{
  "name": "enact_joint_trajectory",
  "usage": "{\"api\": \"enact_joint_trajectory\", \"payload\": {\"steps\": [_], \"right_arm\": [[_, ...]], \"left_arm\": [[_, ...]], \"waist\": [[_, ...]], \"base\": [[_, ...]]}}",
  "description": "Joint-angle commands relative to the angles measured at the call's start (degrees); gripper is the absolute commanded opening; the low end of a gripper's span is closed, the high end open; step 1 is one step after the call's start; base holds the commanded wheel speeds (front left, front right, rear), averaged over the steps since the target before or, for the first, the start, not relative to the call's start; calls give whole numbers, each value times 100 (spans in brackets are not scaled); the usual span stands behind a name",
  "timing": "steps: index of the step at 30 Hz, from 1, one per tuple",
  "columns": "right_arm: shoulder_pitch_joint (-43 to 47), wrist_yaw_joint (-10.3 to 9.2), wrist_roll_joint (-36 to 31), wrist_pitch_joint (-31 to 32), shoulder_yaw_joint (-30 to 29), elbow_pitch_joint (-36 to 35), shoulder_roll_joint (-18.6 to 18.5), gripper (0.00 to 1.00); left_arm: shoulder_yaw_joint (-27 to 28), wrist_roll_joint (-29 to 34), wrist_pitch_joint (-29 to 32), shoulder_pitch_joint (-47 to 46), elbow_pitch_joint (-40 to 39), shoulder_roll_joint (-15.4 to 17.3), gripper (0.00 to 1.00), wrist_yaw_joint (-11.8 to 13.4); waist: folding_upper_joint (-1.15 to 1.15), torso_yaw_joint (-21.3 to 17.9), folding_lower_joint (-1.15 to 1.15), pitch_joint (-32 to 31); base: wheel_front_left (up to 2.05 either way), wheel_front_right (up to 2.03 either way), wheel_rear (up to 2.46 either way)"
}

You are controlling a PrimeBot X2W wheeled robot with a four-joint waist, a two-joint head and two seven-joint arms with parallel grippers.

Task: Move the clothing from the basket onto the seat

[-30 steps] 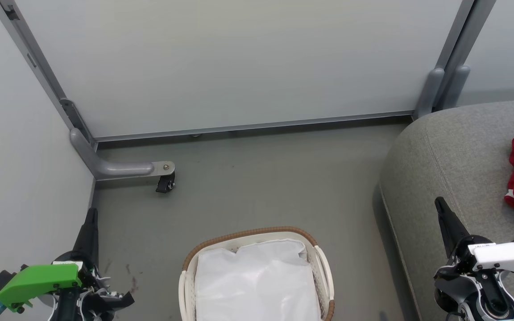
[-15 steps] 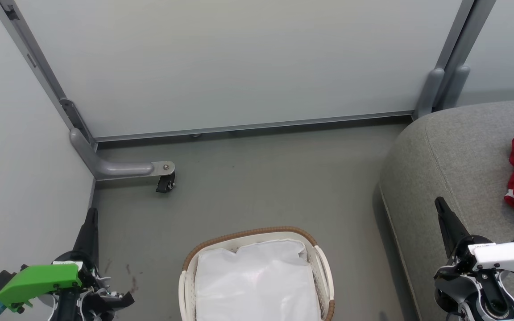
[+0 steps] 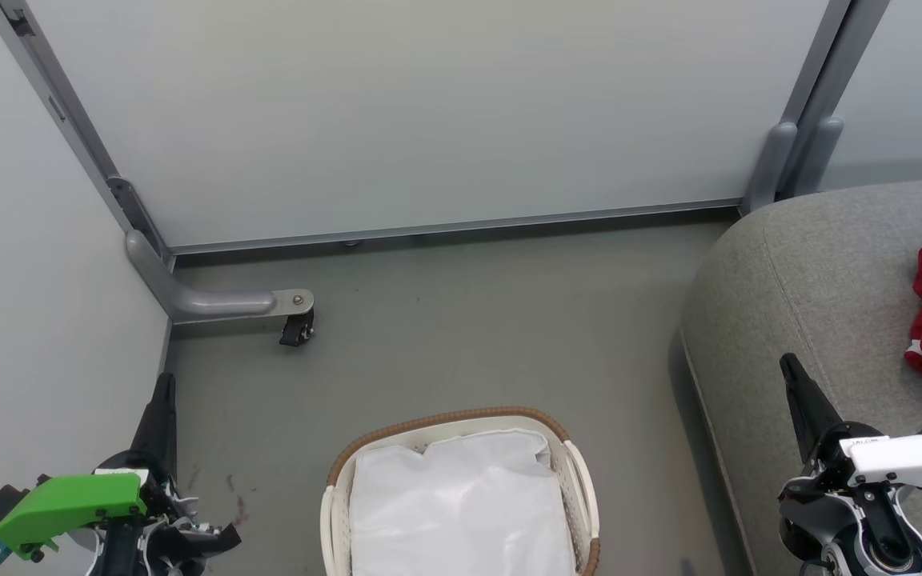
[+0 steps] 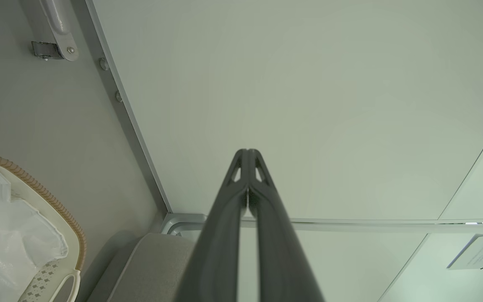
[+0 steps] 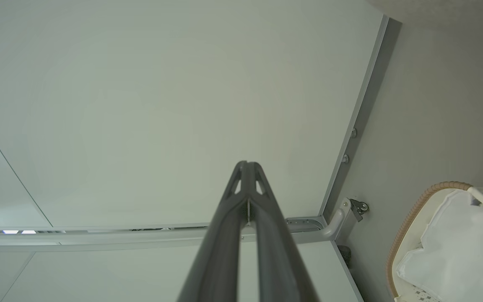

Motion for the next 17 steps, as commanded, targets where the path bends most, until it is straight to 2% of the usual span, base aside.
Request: {"api": "enact_joint_trajectory", "payload": {"steps": [1, 17], "right_arm": [[62, -2, 18, 15, -13, -17, -34, 0], [63, -2, 18, 15, -12, -17, -33, 0]], "left_arm": [[13, -17, 19, -52, -5, 36, 0, -28], [12, -18, 19, -52, -7, 36, 0, -26]], "waist": [[0, 0, 0, 0], [0, 0, 0, 0]], "base": [[0, 0, 0], [0, 0, 0]]}}
